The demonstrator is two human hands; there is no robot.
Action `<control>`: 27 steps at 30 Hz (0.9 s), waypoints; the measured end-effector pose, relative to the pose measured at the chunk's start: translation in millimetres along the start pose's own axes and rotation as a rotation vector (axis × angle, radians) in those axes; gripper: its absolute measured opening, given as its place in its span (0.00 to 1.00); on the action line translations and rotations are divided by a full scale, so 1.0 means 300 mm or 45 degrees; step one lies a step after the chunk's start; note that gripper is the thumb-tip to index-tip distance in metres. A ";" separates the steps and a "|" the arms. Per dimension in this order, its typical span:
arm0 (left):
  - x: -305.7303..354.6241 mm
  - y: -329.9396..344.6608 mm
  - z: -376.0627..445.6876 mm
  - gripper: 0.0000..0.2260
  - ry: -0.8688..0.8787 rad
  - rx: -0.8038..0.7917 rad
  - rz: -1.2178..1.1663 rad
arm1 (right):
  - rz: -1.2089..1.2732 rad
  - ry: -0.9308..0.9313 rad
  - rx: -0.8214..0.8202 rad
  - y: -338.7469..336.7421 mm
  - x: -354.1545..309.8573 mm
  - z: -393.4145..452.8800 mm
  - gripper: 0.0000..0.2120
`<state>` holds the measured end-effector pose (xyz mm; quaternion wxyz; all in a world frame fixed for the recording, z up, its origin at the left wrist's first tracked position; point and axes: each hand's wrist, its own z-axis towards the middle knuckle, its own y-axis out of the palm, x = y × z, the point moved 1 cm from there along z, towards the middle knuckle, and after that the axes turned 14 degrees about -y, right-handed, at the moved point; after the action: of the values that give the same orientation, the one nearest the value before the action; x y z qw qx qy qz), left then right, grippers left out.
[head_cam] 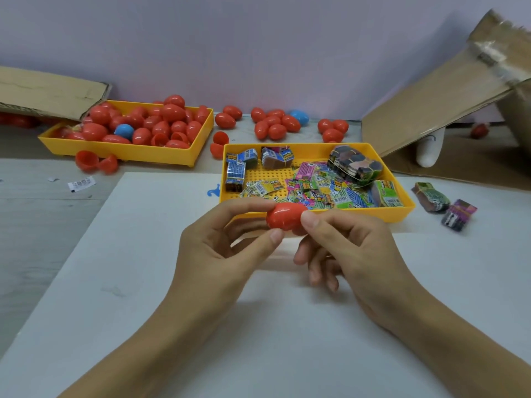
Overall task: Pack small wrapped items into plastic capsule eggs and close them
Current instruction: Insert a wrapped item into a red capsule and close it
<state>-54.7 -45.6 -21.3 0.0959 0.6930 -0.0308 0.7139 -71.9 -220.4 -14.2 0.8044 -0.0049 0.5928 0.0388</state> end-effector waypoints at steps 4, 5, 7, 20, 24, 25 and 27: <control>-0.007 0.006 -0.004 0.13 0.115 -0.033 0.009 | 0.054 0.016 -0.016 0.001 -0.007 0.002 0.15; -0.006 0.008 -0.007 0.12 0.134 -0.046 0.020 | 0.044 0.017 -0.003 0.003 -0.007 0.003 0.15; -0.007 0.008 -0.009 0.09 0.140 -0.073 0.040 | 0.023 0.004 0.026 0.002 -0.003 0.004 0.14; 0.013 0.009 0.016 0.20 -0.423 -0.176 -0.263 | -0.065 -0.242 -0.023 0.002 0.006 -0.009 0.18; 0.005 0.013 -0.001 0.14 -0.291 -0.073 -0.105 | -0.008 -0.201 -0.016 0.001 0.003 -0.011 0.15; 0.002 0.012 -0.004 0.12 -0.245 -0.063 -0.095 | 0.025 -0.177 0.008 -0.002 0.004 -0.010 0.14; -0.002 0.007 -0.006 0.10 -0.157 -0.076 -0.093 | 0.072 -0.123 0.064 -0.006 0.007 -0.005 0.11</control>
<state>-56.8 -47.5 -21.9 0.1404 0.7331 -0.0328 0.6646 -72.5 -222.0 -16.8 0.8306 0.0341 0.5538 0.0467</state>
